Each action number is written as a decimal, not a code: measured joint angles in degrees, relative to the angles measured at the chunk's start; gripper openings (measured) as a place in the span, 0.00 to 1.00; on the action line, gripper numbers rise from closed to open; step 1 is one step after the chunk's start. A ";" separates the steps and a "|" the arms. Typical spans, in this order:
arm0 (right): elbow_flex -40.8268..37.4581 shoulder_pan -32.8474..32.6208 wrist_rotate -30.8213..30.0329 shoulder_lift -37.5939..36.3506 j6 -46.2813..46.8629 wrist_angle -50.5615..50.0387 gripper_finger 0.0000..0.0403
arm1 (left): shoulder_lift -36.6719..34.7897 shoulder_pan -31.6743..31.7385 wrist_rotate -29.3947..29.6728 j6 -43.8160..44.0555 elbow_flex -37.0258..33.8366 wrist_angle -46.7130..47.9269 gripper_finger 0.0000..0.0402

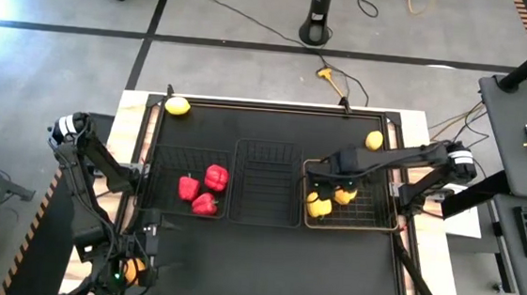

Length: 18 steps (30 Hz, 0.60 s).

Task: Sort produce into baskets
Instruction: Put the right lemon into the right black wire basket

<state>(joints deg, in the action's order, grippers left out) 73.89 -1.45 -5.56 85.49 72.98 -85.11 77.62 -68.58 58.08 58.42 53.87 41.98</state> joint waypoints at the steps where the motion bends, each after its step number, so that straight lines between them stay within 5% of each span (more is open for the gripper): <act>1: 2.45 0.00 -1.43 0.00 -0.10 -1.94 0.96 | 0.00 0.00 0.65 -0.32 0.00 0.02 0.99; 5: 9.41 1.19 -11.53 -0.66 0.93 -4.57 0.96 | 0.00 0.07 1.71 -1.06 0.00 0.00 0.99; 8: 10.59 6.29 -12.44 -1.59 0.22 -4.61 0.96 | 0.00 0.07 2.55 -1.14 0.00 -0.03 0.99; 18: -1.02 32.14 -15.53 -4.47 -5.21 2.36 0.96 | 0.00 0.00 1.95 -0.49 -0.06 -0.43 0.99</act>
<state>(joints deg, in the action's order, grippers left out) 72.86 30.69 -21.08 81.02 67.77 -82.75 77.62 -68.58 60.03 57.93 53.81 41.54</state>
